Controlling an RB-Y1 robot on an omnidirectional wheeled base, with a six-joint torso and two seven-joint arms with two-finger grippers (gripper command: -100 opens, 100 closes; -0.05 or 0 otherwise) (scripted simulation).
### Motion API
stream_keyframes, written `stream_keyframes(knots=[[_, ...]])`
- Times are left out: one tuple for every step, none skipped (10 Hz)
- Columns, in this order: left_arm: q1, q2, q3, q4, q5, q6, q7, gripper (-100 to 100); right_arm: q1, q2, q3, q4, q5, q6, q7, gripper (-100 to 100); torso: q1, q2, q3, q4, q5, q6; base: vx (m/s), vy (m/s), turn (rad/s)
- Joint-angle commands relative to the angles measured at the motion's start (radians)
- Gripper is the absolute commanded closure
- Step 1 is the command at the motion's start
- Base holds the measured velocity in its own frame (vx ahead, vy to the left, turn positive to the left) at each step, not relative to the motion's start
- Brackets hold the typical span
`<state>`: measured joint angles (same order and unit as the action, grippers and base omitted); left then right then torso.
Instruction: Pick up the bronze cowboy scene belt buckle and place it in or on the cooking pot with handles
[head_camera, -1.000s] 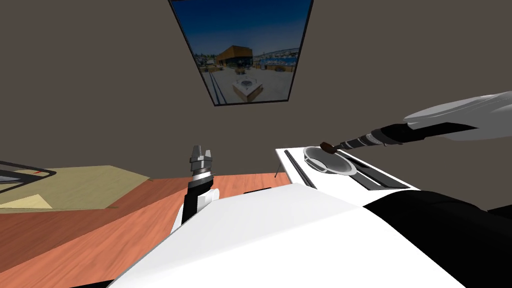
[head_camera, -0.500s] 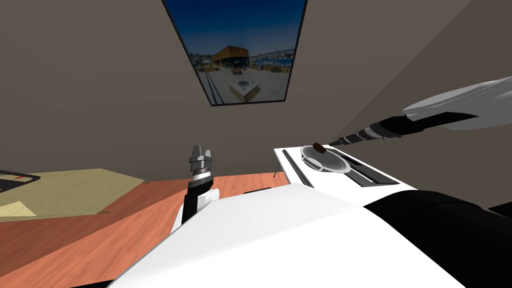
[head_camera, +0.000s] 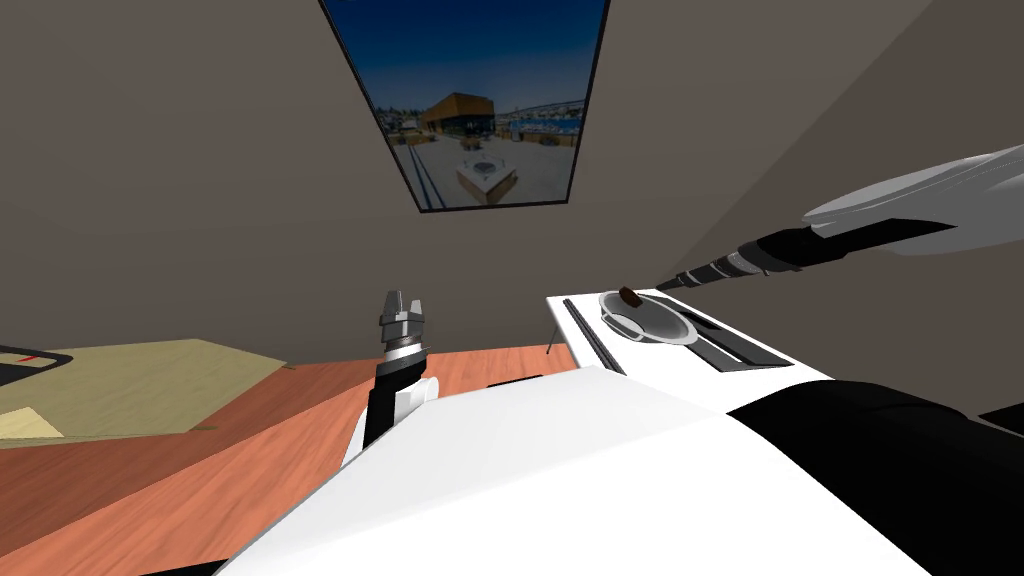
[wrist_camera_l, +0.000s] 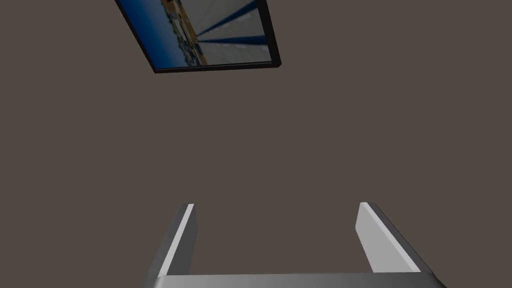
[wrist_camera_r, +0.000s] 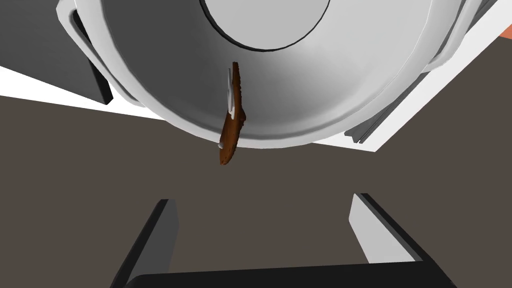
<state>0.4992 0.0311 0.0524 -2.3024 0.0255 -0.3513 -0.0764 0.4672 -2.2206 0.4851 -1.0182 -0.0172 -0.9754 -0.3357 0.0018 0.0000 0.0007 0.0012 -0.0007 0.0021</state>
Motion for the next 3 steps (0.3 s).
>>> stream_keyframes(knots=[[0.000, 0.000, 0.000, 0.000, 0.000, 0.000, 0.000, 0, 0.000, 0.000, 0.000, 0.000, 0.000, 0.000, 0.000, 0, 0.000, 0.000, 0.000, 0.000, 0.000, 0.000, 0.000, 0.000, 0.000], [0.000, 0.000, 0.000, 0.000, 0.000, 0.000, 0.000, 0, 0.000, 0.000, 0.000, 0.000, 0.000, 0.000, 0.000, 0, 0.000, 0.000, 0.000, 0.000, 0.000, 0.000, 0.000, 0.000, 0.000], [0.000, 0.000, 0.000, 0.000, 0.000, 0.000, 0.000, 0, 0.000, 0.000, 0.000, 0.000, 0.000, 0.000, 0.000, 0, 0.000, 0.000, 0.000, 0.000, 0.000, 0.000, 0.000, 0.000, 0.000]])
